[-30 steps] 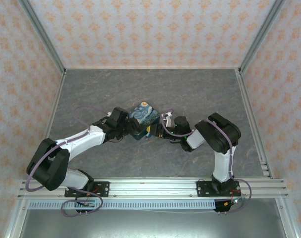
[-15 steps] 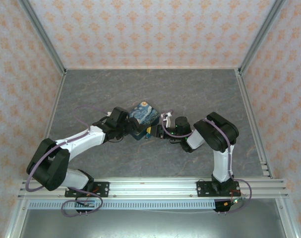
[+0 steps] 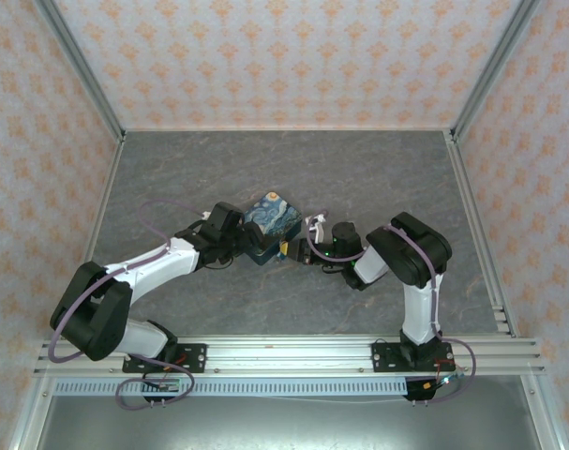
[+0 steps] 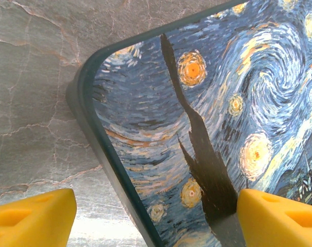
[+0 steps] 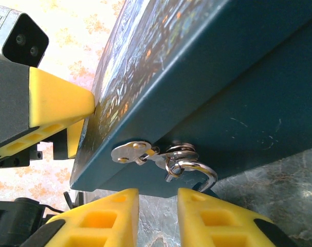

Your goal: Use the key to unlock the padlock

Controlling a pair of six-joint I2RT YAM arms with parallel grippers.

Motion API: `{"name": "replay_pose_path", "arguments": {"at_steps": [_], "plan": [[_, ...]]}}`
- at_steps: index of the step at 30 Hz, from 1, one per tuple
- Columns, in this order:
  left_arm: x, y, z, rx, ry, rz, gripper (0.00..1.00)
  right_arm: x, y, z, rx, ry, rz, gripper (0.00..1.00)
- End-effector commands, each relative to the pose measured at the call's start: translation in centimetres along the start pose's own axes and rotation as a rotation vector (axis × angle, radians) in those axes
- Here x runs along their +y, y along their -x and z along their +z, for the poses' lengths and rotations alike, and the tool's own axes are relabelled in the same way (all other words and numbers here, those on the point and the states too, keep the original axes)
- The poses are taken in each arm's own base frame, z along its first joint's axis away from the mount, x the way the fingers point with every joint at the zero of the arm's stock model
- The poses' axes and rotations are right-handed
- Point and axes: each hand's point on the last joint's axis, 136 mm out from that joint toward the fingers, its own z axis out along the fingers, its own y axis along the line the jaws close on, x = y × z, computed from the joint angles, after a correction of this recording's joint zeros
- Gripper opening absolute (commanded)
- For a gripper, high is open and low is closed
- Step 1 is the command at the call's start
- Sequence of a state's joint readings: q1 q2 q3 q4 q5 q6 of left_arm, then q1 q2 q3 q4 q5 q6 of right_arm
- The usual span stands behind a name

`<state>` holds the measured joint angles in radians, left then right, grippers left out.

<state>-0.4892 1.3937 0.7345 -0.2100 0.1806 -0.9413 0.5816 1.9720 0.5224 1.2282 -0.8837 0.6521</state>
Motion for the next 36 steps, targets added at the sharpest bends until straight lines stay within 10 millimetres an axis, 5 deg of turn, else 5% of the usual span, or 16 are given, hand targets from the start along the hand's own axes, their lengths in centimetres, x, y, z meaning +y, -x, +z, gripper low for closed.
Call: {"name": "replay_pose_path", "arguments": {"at_steps": [1, 17, 36], "plan": [[1.3, -0.4, -0.4, 0.003, 0.062, 0.028, 0.82, 1.6, 1.0, -0.1, -0.023, 0.049, -0.063, 0.26], [1.5, -0.4, -0.4, 0.003, 0.066, 0.029, 0.82, -0.7, 2.0, -0.8, -0.032, -0.061, -0.088, 0.51], [1.5, -0.3, -0.4, 0.002, 0.070, 0.029, 0.82, 1.1, 0.9, 1.2, 0.044, 0.092, -0.090, 0.50]]}}
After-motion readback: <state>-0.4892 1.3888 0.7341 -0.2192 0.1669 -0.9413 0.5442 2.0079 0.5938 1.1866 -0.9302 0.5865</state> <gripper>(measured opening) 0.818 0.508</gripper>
